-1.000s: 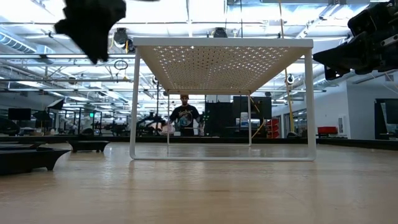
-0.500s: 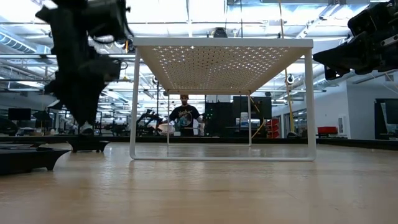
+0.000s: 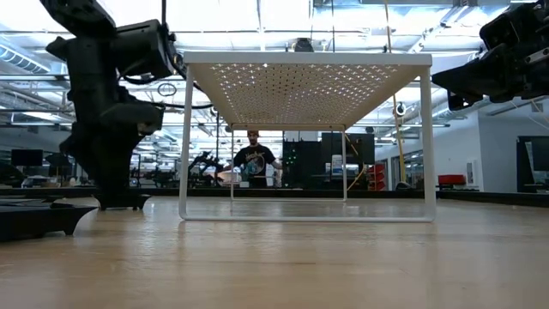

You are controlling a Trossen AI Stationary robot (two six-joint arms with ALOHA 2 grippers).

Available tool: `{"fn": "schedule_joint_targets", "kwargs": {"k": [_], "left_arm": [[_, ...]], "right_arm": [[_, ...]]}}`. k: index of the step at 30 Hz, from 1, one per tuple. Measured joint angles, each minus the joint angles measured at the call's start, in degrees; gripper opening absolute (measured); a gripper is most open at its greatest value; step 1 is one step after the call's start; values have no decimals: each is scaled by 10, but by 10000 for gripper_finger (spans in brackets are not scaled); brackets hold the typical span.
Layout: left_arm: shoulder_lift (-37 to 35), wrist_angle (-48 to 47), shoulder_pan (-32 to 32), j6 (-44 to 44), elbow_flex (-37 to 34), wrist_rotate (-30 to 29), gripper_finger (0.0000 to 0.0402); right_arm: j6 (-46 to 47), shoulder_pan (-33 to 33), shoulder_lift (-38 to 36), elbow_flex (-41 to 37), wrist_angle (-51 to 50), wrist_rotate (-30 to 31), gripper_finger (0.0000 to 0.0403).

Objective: Pick & Place Mini shaped plates
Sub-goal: Stack the black square plate on top of the other black square plate on the shelf

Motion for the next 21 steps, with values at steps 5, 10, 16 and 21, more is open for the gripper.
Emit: {"fn": "schedule_joint_targets", "kwargs": {"k": [5, 10, 16, 21], "left_arm": [[9, 1, 0, 11, -4, 0, 168], [11, 0, 0, 26, -4, 0, 168], [11, 0, 0, 31, -4, 5, 149], [11, 0, 0, 34, -4, 15, 78]], "right_arm": [[0, 0, 0, 0, 0, 0, 0], [0, 0, 0, 0, 0, 0, 0], [0, 0, 0, 0, 0, 0, 0], [0, 0, 0, 0, 0, 0, 0]]}}
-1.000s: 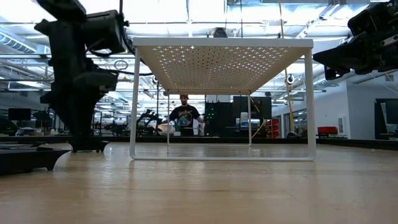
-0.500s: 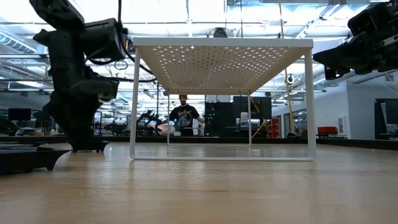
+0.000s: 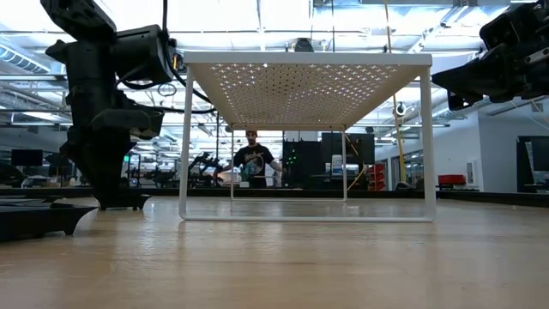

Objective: Pick & Place Mini shaped plates
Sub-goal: Stack the black square plate on top of the other black square plate on the shelf

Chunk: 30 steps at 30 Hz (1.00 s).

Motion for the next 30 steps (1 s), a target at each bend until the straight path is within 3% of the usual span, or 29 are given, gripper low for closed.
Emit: {"fn": "schedule_joint_targets", "kwargs": {"k": [5, 12, 19, 23, 30], "left_arm": [[-2, 1, 2, 3, 1, 2, 10], [-39, -48, 13, 23, 35, -2, 4], [-124, -108, 13, 46, 109, -80, 4], [-167, -81, 6, 63, 145, -122, 4], [-184, 47, -10, 119, 179, -118, 3]], "right_arm": [[0, 0, 0, 0, 0, 0, 0], [0, 0, 0, 0, 0, 0, 0], [0, 0, 0, 0, 0, 0, 0], [0, 0, 0, 0, 0, 0, 0], [0, 0, 0, 0, 0, 0, 0]]}}
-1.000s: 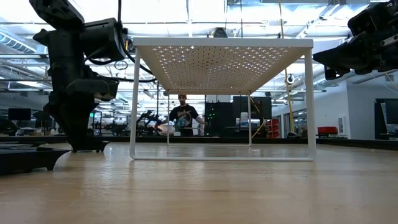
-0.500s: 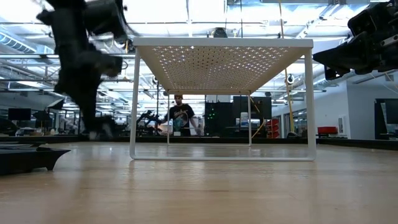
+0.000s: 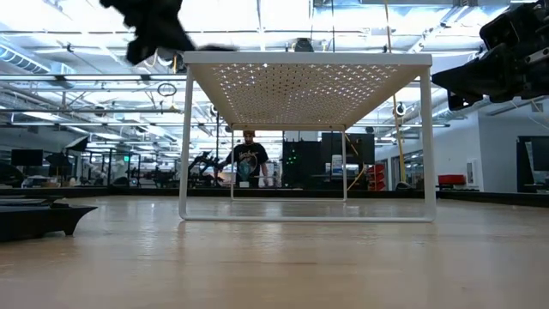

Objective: Pick & Place Mini shaped plates
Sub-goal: Stack the black square plate on top of the other black square plate on the shelf

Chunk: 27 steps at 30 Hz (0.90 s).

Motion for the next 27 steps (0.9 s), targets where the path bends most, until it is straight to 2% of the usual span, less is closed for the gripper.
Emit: {"fn": "schedule_joint_targets", "kwargs": {"k": [3, 7, 16, 20, 27], "left_arm": [[26, 57, -1, 13, 30, 22, 2], [91, 85, -3, 19, 81, 70, 2], [258, 19, -32, 63, 198, 104, 2], [287, -11, -36, 71, 221, 103, 2], [289, -20, -34, 80, 222, 84, 10]], "right_arm": [[0, 0, 0, 0, 0, 0, 0], [0, 0, 0, 0, 0, 0, 0], [0, 0, 0, 0, 0, 0, 0], [0, 0, 0, 0, 0, 0, 0], [0, 0, 0, 0, 0, 0, 0]]}}
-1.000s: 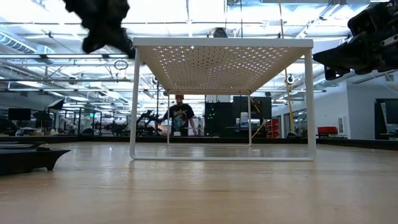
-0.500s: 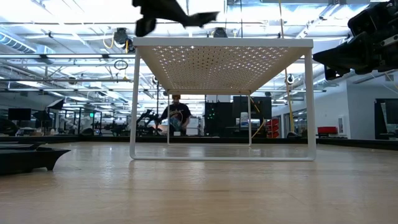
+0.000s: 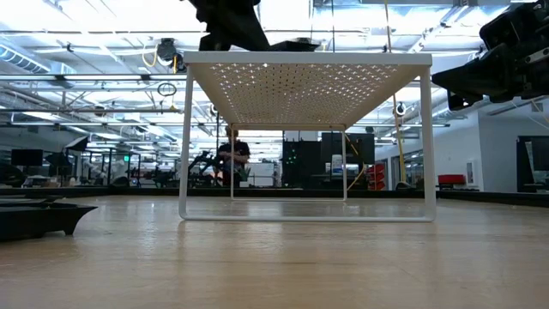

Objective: Pick & Place Mini shaped plates
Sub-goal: Stack the black square plate on top of the other black square plate on the shelf, then stack the black square plate on top of the other black square plates on the shelf

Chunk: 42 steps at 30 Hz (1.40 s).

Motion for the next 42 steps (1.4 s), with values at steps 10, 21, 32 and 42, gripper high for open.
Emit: {"fn": "schedule_joint_targets", "kwargs": {"k": [10, 21, 32, 42], "left_arm": [[0, 1, 1, 22, 0, -1, 34], [-3, 0, 7, 37, 0, -24, 60], [-122, -297, -15, -143, -1, -135, 60], [-125, -461, -117, -551, -96, -140, 129]], "right_arm": [[0, 0, 0, 0, 0, 0, 0], [0, 0, 0, 0, 0, 0, 0], [0, 0, 0, 0, 0, 0, 0], [0, 0, 0, 0, 0, 0, 0]]}}
